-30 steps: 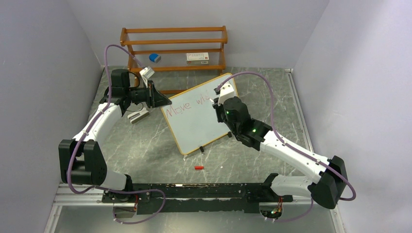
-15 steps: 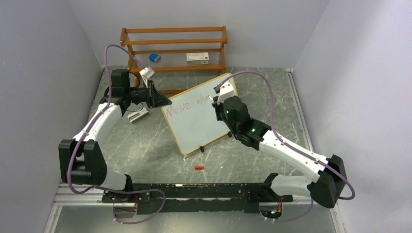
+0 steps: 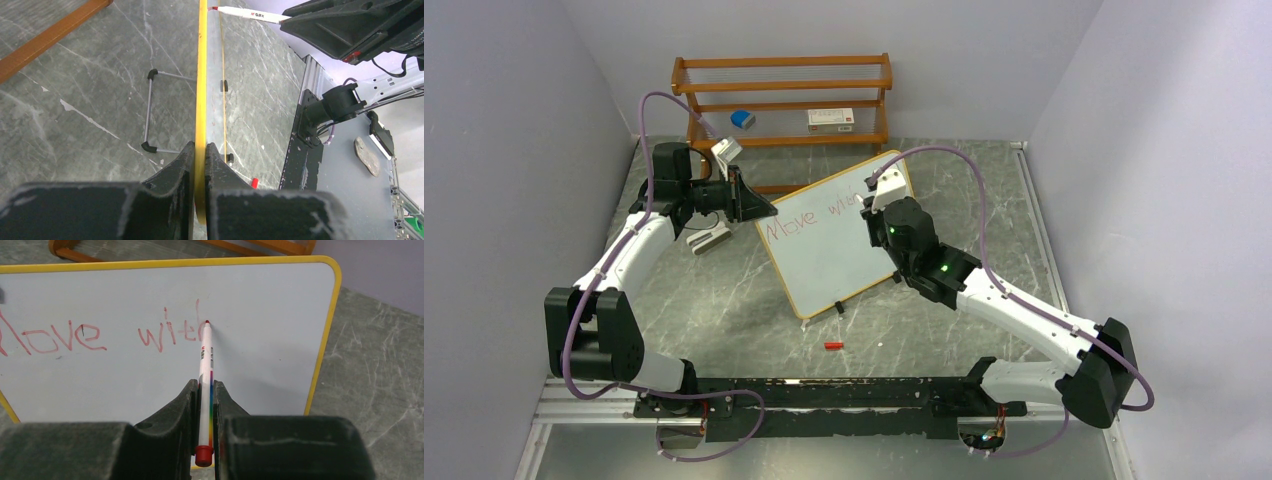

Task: Write a sentence on the whiteboard

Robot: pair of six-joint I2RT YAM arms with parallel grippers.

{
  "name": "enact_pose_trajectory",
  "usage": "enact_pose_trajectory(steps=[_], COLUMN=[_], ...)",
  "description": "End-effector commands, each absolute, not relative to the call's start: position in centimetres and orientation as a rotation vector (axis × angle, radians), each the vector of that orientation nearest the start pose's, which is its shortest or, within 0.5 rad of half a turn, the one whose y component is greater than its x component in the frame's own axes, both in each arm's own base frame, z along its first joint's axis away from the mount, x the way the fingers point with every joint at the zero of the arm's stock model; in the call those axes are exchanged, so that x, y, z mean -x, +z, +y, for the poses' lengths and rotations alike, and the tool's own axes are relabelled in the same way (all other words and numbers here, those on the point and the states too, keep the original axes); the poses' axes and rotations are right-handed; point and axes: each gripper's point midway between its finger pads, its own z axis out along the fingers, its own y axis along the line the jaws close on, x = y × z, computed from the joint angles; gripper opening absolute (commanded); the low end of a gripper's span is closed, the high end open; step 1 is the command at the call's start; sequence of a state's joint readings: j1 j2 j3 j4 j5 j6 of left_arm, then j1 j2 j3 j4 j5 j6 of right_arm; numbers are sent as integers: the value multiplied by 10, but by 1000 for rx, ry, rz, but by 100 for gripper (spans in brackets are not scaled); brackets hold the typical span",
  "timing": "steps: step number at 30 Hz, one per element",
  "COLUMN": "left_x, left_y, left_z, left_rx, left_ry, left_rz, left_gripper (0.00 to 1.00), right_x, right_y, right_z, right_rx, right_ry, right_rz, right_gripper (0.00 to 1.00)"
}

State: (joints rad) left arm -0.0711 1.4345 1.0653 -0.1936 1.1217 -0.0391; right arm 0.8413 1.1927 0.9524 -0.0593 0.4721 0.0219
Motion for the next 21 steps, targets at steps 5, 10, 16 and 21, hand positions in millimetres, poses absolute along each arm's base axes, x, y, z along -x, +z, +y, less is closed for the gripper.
enact_pose_trajectory(steps=[5,10,16,21], left_x=[-334,-334,-334,-334], left_y=[222,223,223,223], left_z=[-176,-176,-176,-176], left_rx=[-705,-704,-705,-704], left_ry=[-1179,-1178,-1177,-1176], left_rz=[1879,1879,1878,1878], left_gripper=[5,5,5,5], right_x=[-311,-308,-305,-302], right_y=[243,236,229,226], right_z=[224,223,222,220], right_rx=[410,416,423,425], right_ry=[147,151,153,152], right_rz=[1822,1845,1868,1882], right_gripper=[0,0,0,0])
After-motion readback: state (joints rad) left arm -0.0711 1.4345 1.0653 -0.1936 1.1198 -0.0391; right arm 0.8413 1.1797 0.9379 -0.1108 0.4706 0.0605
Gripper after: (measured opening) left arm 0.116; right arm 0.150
